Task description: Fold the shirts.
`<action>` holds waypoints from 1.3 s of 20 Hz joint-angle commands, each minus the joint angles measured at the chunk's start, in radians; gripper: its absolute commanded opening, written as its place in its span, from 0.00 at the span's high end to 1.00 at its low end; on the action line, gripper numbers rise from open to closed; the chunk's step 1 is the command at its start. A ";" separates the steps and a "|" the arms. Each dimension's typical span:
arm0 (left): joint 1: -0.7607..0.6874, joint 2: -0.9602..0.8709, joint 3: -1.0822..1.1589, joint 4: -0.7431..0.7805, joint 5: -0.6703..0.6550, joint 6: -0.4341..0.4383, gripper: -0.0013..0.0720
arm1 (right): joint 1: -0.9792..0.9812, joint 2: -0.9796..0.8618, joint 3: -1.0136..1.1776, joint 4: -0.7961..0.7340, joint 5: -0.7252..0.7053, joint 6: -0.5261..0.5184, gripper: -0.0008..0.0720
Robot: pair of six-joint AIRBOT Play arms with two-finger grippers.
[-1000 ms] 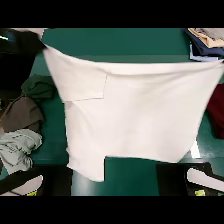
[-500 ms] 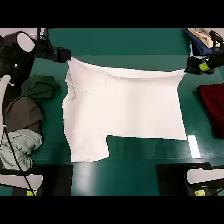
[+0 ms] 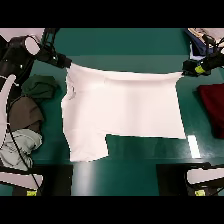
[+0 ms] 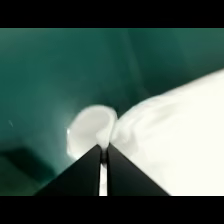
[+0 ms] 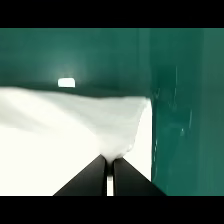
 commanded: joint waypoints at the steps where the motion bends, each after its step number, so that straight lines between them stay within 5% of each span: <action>1: 0.000 -0.002 -0.024 0.018 -0.239 0.020 0.94 | 0.001 -0.002 -0.002 -0.014 0.151 -0.011 0.97; 12: 0.000 -0.002 -0.233 0.018 -0.238 0.008 0.94 | 0.011 0.002 -0.241 -0.051 0.135 -0.007 0.96; 13: 0.000 -0.002 -0.233 0.018 -0.242 0.008 0.85 | 0.015 0.001 -0.243 -0.050 0.139 -0.007 0.96; 14: 0.000 -0.001 -0.233 0.018 -0.245 0.000 0.54 | 0.017 0.002 -0.242 -0.049 0.142 -0.008 0.79; 15: 0.001 -0.001 -0.233 0.024 -0.258 -0.033 0.31 | 0.023 0.001 -0.236 -0.040 0.149 -0.009 0.52; 19: 0.009 0.045 -0.224 0.122 -0.366 -0.107 0.30 | 0.017 0.032 -0.210 -0.024 0.218 -0.056 0.48; 26: 0.125 0.431 -0.615 -0.193 -0.323 -0.176 0.30 | -0.044 0.180 -0.211 -0.023 0.173 -0.061 0.49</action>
